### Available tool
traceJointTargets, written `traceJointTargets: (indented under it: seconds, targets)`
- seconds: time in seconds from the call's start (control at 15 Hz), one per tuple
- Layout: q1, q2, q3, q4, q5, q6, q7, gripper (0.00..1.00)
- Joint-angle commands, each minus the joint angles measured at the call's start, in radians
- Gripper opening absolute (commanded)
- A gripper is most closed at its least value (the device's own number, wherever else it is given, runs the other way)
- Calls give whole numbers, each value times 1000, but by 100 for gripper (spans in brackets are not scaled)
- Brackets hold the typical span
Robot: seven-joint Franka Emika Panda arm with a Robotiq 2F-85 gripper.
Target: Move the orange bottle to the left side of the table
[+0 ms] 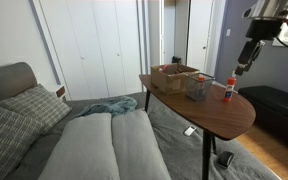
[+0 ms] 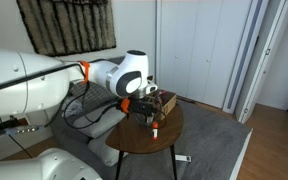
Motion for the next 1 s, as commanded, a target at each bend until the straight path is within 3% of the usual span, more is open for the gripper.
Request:
traceJointTargets:
  seconds: [0.0, 0.27, 0.47, 0.53, 0.93]
  targets:
    - [76, 52, 86, 98, 54, 28, 56, 100]
    - [76, 191, 155, 172, 48, 105, 188, 100]
    - [67, 296, 174, 194, 30, 206, 219, 100]
    - [75, 208, 161, 150, 35, 156, 187, 100]
    - [74, 227, 163, 157, 35, 167, 188, 100]
